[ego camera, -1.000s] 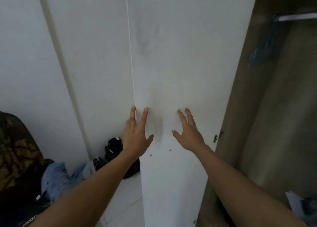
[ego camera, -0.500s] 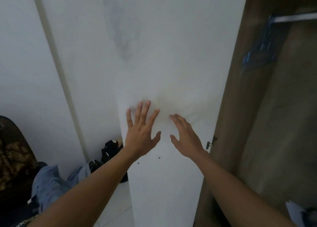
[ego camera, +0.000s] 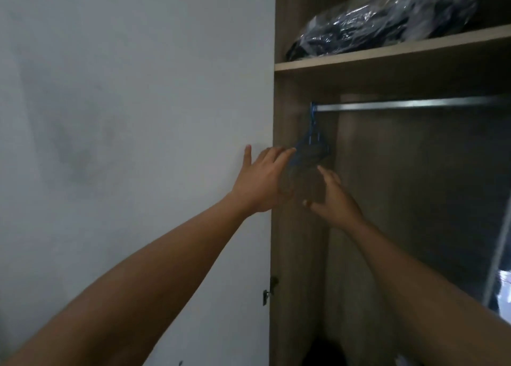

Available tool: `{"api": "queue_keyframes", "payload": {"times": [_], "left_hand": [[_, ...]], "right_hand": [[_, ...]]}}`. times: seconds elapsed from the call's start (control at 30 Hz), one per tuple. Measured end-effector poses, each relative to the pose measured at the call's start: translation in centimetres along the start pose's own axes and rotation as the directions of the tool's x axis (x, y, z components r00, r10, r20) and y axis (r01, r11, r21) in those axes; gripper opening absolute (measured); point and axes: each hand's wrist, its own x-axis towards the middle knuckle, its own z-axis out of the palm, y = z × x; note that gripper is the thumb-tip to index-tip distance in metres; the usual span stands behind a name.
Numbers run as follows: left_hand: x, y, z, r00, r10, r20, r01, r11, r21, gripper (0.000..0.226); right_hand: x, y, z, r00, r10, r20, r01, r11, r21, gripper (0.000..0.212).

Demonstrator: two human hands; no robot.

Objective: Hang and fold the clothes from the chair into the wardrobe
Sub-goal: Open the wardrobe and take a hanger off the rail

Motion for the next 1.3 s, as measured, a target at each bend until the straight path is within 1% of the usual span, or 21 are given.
{"api": "queue_keyframes", "payload": {"times": [0.13,0.2,0.23,0.33,0.4,0.5,0.57,0.63,0.7,0.73,0.8,0.9,0.97,1.03,1.1,1.23,1.3], "left_hand": [[6.7,0.7,1.4,0.996,0.077,-0.045,-0.073,0.994,0.085,0.089],[9.7,0.3,3.0,0.993,0.113,-0.043,-0.107,0.988,0.113,0.091],[11.0,0.0,3.9,0.992,0.119,-0.03,-0.115,0.986,0.119,0.092],[14.6,-0.6,6.5,0.99,0.127,0.06,-0.137,0.972,0.19,0.099],[16.9,-0.9,8.3,0.986,0.123,0.116,-0.147,0.962,0.228,0.105],[19.6,-1.4,10.4,0.98,0.131,0.147,-0.167,0.947,0.273,0.112],[20.8,-1.7,11.6,0.979,0.138,0.152,-0.179,0.936,0.303,0.115],[21.3,-1.9,12.4,0.98,0.15,0.129,-0.184,0.93,0.317,0.118],[21.3,-2.1,13.1,0.979,0.164,0.119,-0.195,0.927,0.321,0.119],[21.3,-2.2,13.4,0.98,0.169,0.108,-0.195,0.928,0.319,0.12],[21.4,-2.3,13.9,0.983,0.169,0.078,-0.185,0.929,0.322,0.121],[21.7,-2.0,14.0,0.985,0.158,0.062,-0.17,0.93,0.326,0.123],[21.8,-1.8,14.0,0.988,0.142,0.054,-0.152,0.93,0.333,0.122],[21.8,-1.8,13.8,0.991,0.126,0.051,-0.136,0.931,0.338,0.122],[21.8,-1.7,13.7,0.992,0.116,0.053,-0.127,0.933,0.338,0.121],[21.9,-1.5,13.4,0.995,0.082,0.059,-0.098,0.937,0.334,0.119],[22.1,-1.4,13.2,0.997,0.07,0.041,-0.079,0.945,0.317,0.117]], "right_hand": [[4.5,3.5,-2.1,1.0,-0.009,-0.02,0.009,1.0,-0.013,0.115],[6.8,5.1,-2.1,0.998,-0.048,-0.039,0.049,0.998,0.027,0.12],[8.2,6.2,-1.8,0.997,-0.06,-0.056,0.063,0.997,0.049,0.121],[13.1,10.6,-0.1,0.994,-0.104,-0.021,0.105,0.992,0.071,0.117],[15.3,10.6,-0.4,0.996,-0.094,0.006,0.094,0.992,0.089,0.123],[18.4,12.0,-0.5,0.995,-0.097,0.038,0.093,0.991,0.091,0.12],[20.3,13.0,-0.5,0.985,-0.173,0.018,0.168,0.971,0.169,0.127],[23.2,16.2,0.4,0.975,-0.22,-0.034,0.223,0.963,0.149,0.14],[25.3,18.4,1.5,0.957,-0.289,-0.021,0.287,0.936,0.202,0.141],[25.7,18.2,1.4,0.953,-0.303,0.001,0.295,0.928,0.226,0.14],[25.2,15.1,-0.1,0.96,-0.277,0.041,0.259,0.933,0.249,0.137],[26.8,14.5,-0.3,0.959,-0.272,0.074,0.254,0.948,0.189,0.143],[27.6,15.2,0.2,0.959,-0.275,0.06,0.262,0.949,0.174,0.154],[28.0,15.9,0.6,0.962,-0.269,0.046,0.261,0.956,0.133,0.159],[27.5,15.7,0.4,0.963,-0.267,0.038,0.263,0.961,0.087,0.156],[27.5,15.7,-0.5,0.95,-0.31,0.043,0.311,0.95,-0.008,0.147],[27.3,15.8,-1.1,0.945,-0.326,0.033,0.326,0.945,-0.009,0.146]]}}
